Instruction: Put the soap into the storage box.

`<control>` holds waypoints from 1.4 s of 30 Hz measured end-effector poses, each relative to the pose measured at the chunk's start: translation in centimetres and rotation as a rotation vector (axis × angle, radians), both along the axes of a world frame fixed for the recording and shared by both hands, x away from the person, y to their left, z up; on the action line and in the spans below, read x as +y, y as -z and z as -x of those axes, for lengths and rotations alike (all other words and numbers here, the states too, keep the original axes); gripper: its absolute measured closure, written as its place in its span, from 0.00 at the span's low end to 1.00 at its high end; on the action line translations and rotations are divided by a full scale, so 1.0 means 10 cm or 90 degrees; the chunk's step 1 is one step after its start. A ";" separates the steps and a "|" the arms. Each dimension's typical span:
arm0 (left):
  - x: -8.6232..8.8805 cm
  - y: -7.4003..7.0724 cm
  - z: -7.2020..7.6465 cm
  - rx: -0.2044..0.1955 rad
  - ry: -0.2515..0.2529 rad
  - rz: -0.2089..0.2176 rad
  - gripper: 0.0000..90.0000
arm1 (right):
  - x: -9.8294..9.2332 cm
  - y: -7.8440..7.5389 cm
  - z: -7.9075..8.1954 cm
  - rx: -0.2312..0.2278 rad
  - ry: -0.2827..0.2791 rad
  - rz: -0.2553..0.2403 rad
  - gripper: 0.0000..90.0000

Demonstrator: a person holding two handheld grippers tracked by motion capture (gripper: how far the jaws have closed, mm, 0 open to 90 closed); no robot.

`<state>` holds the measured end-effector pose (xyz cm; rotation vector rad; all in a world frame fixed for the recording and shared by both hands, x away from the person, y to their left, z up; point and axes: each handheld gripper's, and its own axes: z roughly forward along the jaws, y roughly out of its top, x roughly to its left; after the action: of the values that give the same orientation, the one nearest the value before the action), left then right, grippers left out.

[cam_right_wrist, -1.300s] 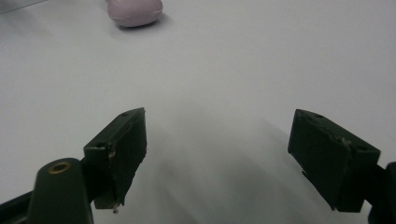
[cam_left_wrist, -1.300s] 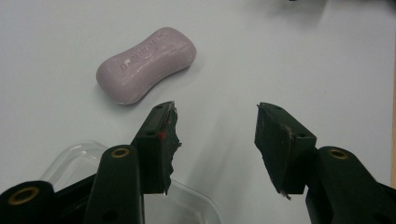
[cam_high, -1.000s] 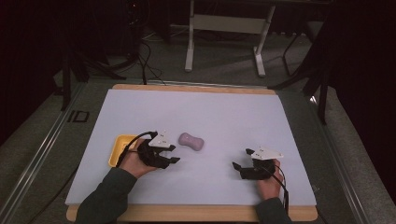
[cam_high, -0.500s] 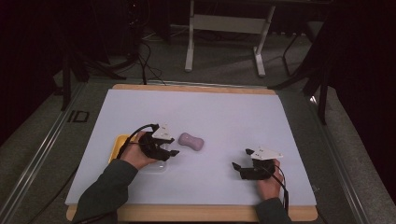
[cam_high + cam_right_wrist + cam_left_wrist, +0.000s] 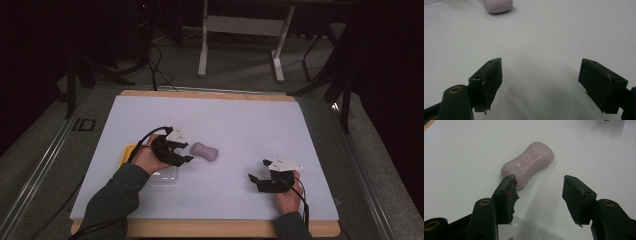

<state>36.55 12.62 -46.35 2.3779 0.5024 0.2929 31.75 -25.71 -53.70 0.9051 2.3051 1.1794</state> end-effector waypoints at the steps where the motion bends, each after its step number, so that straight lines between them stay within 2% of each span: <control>1: 0.00 0.00 -0.01 -0.002 0.002 -0.006 0.51 | 0.00 0.00 0.00 0.000 0.000 0.001 0.21; 22: -0.03 0.01 -0.19 0.010 0.000 -0.014 0.47 | 0.00 0.00 0.00 0.000 -0.002 0.005 0.21; 35: -0.07 0.05 -0.27 0.015 0.007 -0.028 0.47 | 0.01 0.00 0.01 -0.002 -0.003 0.008 0.21; 42: -0.10 0.05 -0.31 0.028 0.018 -0.033 0.44 | 0.01 0.00 0.01 -0.002 -0.005 0.010 0.21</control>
<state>39.66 11.64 -46.84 2.4436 0.4871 0.2440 31.70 -25.58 -53.71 0.8890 2.3135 1.1628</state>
